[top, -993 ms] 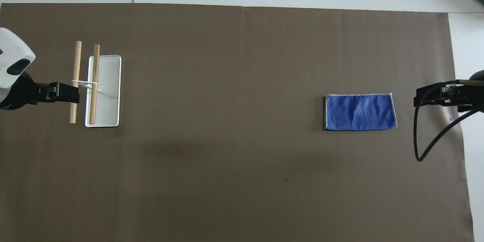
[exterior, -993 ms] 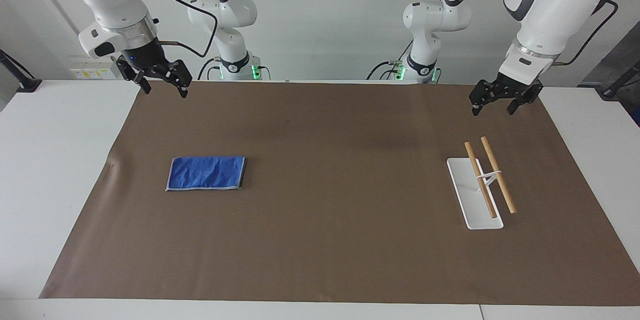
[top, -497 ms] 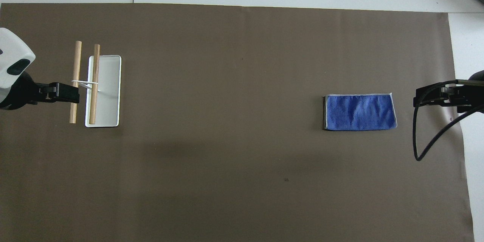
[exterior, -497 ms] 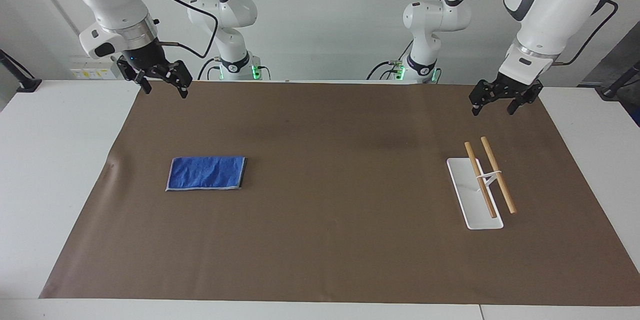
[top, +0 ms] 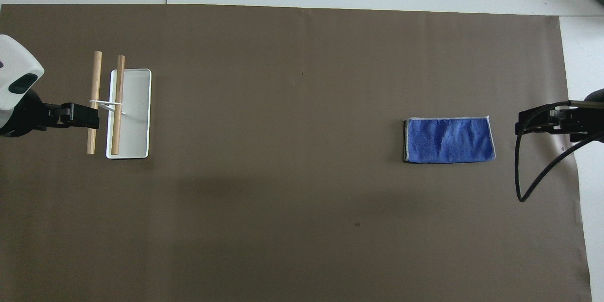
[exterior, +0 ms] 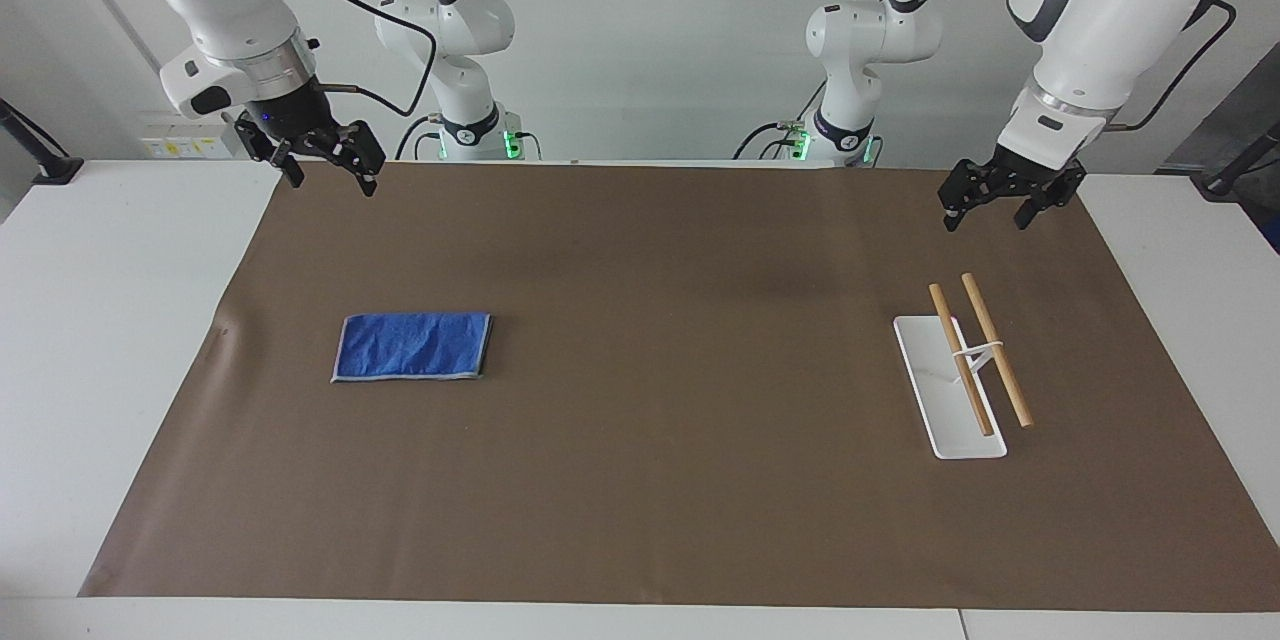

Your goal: Right arm passes towel to left arm to hang

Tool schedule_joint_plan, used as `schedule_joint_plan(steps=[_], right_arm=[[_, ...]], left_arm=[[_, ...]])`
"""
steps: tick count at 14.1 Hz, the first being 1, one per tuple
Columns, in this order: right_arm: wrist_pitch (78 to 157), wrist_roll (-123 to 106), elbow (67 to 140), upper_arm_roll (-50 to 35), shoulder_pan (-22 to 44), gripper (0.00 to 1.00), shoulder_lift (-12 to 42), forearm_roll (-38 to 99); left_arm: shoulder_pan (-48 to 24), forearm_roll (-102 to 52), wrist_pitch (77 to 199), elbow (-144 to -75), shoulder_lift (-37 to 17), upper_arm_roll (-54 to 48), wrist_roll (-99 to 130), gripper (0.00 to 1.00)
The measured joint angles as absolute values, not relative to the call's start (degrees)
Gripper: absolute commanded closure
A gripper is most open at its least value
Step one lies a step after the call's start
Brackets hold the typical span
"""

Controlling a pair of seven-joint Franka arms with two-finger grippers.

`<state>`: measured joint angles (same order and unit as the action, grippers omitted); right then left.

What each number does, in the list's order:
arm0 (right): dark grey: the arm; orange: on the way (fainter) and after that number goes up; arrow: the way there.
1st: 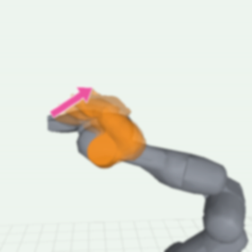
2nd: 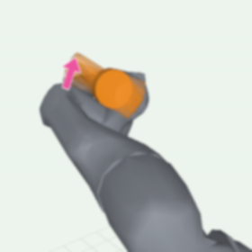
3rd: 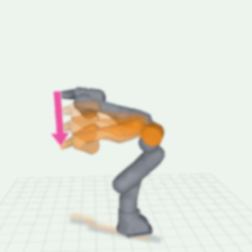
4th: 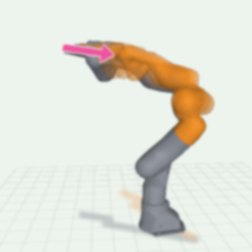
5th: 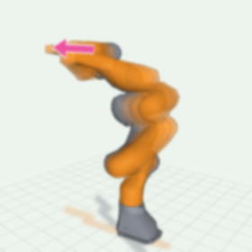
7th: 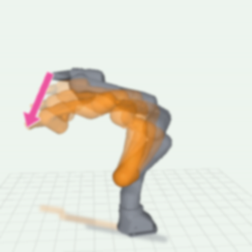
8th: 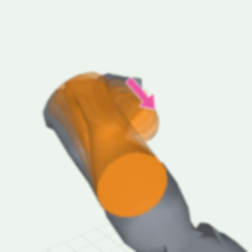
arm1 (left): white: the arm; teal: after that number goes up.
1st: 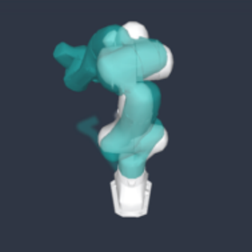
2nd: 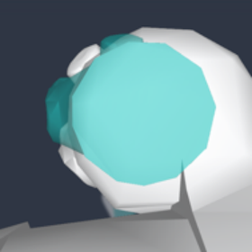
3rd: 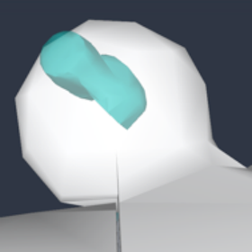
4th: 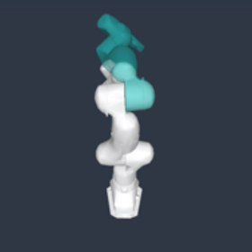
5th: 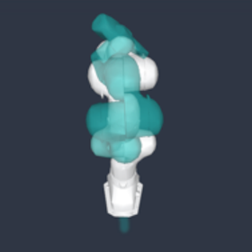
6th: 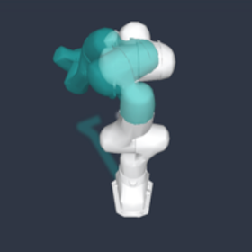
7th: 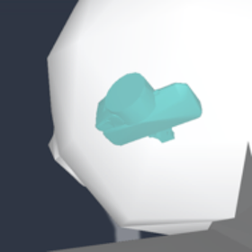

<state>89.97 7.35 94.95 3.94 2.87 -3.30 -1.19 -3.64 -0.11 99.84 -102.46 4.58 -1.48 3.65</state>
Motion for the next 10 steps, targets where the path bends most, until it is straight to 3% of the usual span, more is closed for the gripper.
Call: schedule_joint_plan(steps=[6,10], right_arm=[[92.3,7.3,97.1,3.9,2.9,0.00,-3.5,-1.2],[106.1,7.3,106.9,3.9,2.9,0.00,-3.8,-1.2]], left_arm=[[-3.6,-0.1,99.8,-102.5,4.6,-1.5,3.7,0.00],[-3.6,-0.1,99.8,-102.5,4.6,-1.5,3.7,0.00]])
